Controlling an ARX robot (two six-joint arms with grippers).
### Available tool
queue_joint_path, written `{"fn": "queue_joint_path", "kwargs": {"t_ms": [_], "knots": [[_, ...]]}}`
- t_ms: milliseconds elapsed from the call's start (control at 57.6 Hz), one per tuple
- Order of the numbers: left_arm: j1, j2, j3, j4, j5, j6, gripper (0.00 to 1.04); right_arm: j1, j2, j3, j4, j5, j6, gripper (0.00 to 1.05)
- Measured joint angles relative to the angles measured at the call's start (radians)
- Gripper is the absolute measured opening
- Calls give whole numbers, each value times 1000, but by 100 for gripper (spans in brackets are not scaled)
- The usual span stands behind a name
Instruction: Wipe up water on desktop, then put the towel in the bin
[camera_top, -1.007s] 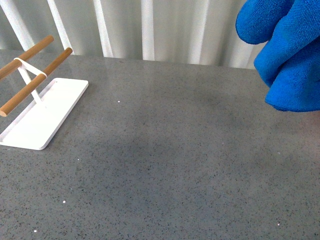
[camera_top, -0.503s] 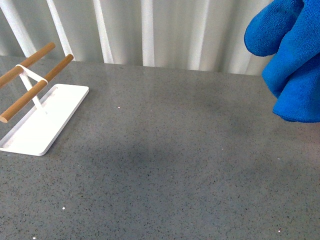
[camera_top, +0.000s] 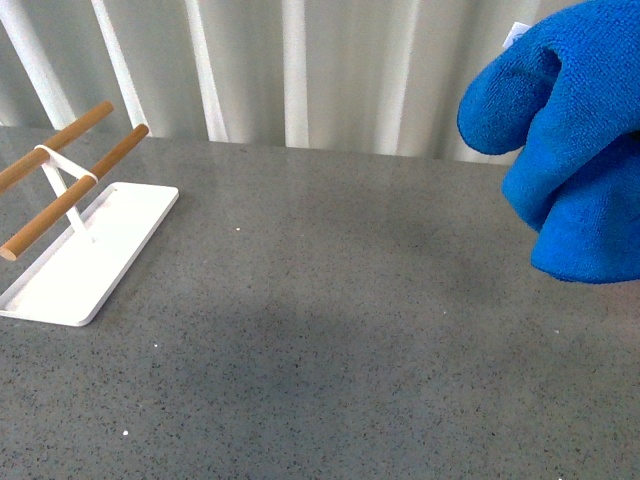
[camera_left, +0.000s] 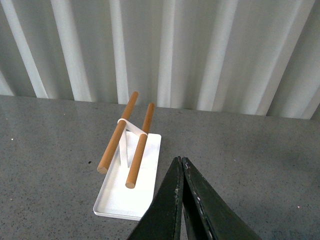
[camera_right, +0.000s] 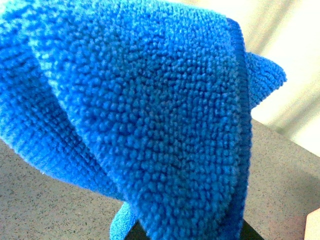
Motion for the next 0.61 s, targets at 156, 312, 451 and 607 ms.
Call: {"fn": "queue_joint_path", "kwargs": {"t_ms": [156, 312, 451, 607], "knots": [[0, -68, -27, -14, -2, 1, 4, 27, 11, 8, -36, 77, -4, 4], [0, -126, -27, -68, -2, 2, 4, 42, 11, 18, -56, 108, -5, 4], [0, -180, -27, -121, -2, 2, 4, 42, 11, 18, -65, 122, -4, 4], [0, -235, -27, -175, -2, 2, 4, 35, 11, 18, -83, 133, -4, 4]]}}
